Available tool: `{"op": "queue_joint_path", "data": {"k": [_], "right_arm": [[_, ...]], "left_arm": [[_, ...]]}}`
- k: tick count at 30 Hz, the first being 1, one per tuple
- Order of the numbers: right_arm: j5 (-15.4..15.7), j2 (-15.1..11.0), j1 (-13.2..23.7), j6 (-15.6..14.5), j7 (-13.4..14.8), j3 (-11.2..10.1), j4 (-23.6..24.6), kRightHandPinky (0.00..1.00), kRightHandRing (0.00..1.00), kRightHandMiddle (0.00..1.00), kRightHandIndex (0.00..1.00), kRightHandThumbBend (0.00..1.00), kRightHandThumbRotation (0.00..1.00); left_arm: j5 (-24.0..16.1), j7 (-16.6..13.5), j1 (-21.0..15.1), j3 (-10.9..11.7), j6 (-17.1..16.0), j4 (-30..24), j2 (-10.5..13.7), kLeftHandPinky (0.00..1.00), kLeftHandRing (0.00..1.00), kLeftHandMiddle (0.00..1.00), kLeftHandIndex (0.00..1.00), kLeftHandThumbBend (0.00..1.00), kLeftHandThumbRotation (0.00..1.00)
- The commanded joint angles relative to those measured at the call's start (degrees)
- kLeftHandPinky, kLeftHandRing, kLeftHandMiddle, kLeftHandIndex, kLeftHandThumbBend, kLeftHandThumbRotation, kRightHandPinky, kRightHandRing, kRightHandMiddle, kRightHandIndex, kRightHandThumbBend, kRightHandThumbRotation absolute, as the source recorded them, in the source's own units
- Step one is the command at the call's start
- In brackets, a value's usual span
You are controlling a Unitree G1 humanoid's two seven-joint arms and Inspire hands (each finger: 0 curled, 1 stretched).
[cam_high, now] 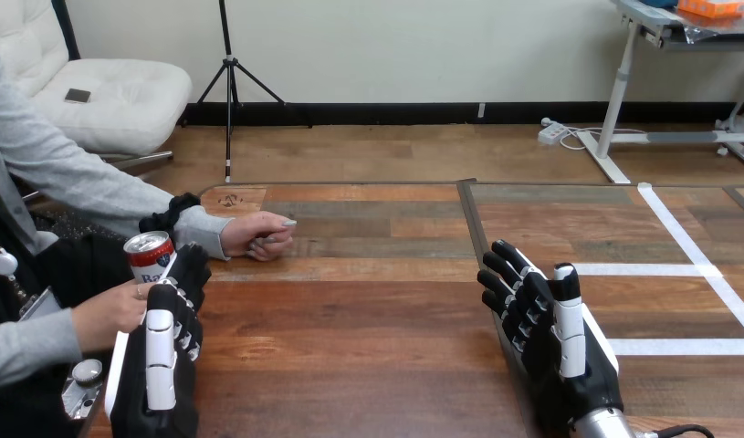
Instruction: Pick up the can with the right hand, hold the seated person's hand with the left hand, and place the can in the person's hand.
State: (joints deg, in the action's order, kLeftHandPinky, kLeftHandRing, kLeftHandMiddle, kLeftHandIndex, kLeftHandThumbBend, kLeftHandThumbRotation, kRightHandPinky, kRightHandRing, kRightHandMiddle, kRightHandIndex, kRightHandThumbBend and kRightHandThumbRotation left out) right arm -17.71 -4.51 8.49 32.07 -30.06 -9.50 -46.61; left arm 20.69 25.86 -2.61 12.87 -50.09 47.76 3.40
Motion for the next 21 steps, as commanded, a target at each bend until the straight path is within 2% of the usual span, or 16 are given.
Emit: {"op": "queue_joint_path", "data": {"k": [1,21], "right_arm": [[0.17,0.22,4.32,0.74,-0.15,-0.47,0.02,0.96,0.93,0.93,0.91,0.86,1.00],[0.87,0.31,3.75,0.09,0.77,-0.29,1.21,0.93,0.91,0.91,0.89,0.86,1.00]], "left_arm": [[0.81,1.26,-3.77,0.74,-0.65,0.03,-0.60,1.00,0.97,0.95,0.94,0.69,1.00],[0.03,1.67,-3.46,0.74,-0.35,-0.40,-0.39,1.00,0.99,0.97,0.96,0.68,1.00]]}}
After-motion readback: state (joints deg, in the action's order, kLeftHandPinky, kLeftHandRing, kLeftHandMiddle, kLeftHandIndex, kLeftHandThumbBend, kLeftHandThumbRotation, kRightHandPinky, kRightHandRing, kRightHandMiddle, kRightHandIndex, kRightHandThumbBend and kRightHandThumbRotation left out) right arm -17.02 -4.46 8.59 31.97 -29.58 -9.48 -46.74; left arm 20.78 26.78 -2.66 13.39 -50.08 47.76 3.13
